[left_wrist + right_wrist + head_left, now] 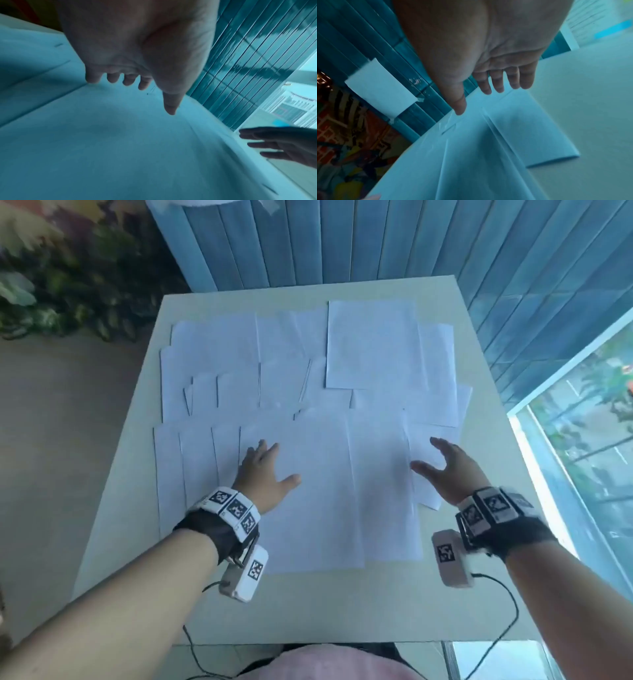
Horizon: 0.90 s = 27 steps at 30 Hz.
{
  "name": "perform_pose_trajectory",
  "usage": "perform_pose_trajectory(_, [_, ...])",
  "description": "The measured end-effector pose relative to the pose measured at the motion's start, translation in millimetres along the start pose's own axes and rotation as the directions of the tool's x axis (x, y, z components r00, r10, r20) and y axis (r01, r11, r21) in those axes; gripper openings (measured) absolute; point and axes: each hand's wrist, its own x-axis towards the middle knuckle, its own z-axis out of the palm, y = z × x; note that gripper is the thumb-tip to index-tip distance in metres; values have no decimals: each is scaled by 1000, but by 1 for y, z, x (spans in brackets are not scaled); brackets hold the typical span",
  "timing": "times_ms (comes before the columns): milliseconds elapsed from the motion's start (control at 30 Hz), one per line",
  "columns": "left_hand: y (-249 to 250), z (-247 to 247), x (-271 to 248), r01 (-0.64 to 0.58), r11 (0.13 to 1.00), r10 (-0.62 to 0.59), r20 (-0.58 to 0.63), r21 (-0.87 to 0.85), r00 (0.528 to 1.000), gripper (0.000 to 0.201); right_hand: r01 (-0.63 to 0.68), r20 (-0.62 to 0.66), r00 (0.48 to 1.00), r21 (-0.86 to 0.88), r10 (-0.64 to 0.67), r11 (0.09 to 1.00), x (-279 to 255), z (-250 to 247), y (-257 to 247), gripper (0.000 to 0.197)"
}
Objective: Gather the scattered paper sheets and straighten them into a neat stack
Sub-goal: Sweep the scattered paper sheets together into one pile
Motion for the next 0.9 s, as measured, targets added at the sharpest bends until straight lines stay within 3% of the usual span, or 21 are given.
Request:
perform_pose_trajectory(100, [6,15,9,96,981,-95,-14,171,995,93,-16,33,999,-39,18,999,15,18,-2,82])
perform_pose_trajectory(233, [14,30,9,138,971,-141,2,197,990,100,-43,77,996,-66,49,997,22,38,-6,92])
perform_pose_trajectory(467, [27,29,15,114,972,-120,14,205,993,98,22,64,998,-30,-20,999,24,54,-30,95])
perform_pose_trajectory(600, [16,21,15,23,998,-19,-53,66,998,81,140,55,989,-9,-139,990,23,55,-37,89])
perform_pose_trajectory(700, [-5,6,11,-16,992,-10,-205,-126,979,72,166,10,986,15,-166,986,30,43,-31,80])
perform_pose_trajectory(800, [-33,-13,12,181,974,-216,-317,-135,923,91,174,-40,984,-28,-175,984,48,26,-27,78])
perform_pose_trajectory(900, [-59,-23,16,521,838,-545,-216,-160,810,129,151,-17,988,-132,-154,980,73,20,-29,91])
